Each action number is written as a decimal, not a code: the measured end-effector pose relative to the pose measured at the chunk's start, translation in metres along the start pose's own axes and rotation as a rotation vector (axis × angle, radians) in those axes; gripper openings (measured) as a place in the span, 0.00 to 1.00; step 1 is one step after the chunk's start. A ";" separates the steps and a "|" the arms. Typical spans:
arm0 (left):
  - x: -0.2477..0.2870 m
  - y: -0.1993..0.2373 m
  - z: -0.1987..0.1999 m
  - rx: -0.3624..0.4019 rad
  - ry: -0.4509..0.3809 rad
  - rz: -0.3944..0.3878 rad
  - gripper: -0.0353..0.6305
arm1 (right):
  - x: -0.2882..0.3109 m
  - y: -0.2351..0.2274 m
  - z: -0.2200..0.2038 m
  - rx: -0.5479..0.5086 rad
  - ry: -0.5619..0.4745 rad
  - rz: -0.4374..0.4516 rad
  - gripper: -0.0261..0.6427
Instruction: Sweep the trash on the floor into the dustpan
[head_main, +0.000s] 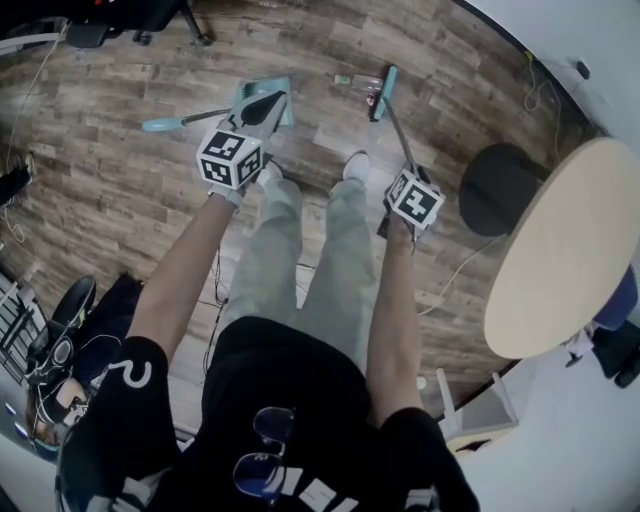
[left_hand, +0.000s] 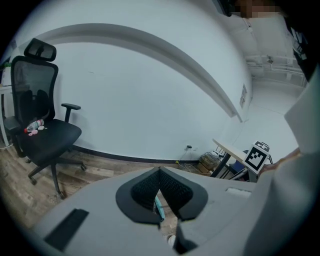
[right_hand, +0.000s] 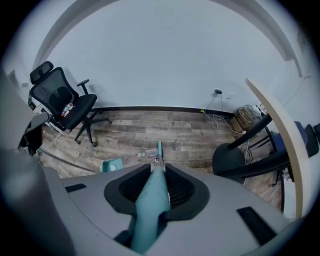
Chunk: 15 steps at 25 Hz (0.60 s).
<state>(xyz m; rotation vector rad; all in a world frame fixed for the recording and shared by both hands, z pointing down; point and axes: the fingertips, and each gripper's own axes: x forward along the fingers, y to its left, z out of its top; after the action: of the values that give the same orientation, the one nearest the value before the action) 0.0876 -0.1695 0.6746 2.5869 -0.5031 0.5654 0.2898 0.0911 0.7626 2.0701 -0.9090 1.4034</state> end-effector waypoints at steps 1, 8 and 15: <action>-0.003 0.003 0.000 -0.004 -0.004 0.008 0.05 | 0.000 0.003 0.001 -0.022 0.000 -0.001 0.17; -0.021 0.025 -0.002 -0.030 -0.024 0.070 0.05 | 0.006 0.033 -0.003 -0.169 0.044 0.066 0.17; -0.038 0.042 -0.001 -0.046 -0.039 0.116 0.05 | 0.007 0.053 0.000 -0.263 0.053 0.069 0.17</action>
<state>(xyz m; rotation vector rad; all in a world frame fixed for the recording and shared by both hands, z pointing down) 0.0364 -0.1947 0.6722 2.5410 -0.6742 0.5364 0.2522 0.0541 0.7705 1.8137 -1.0887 1.2897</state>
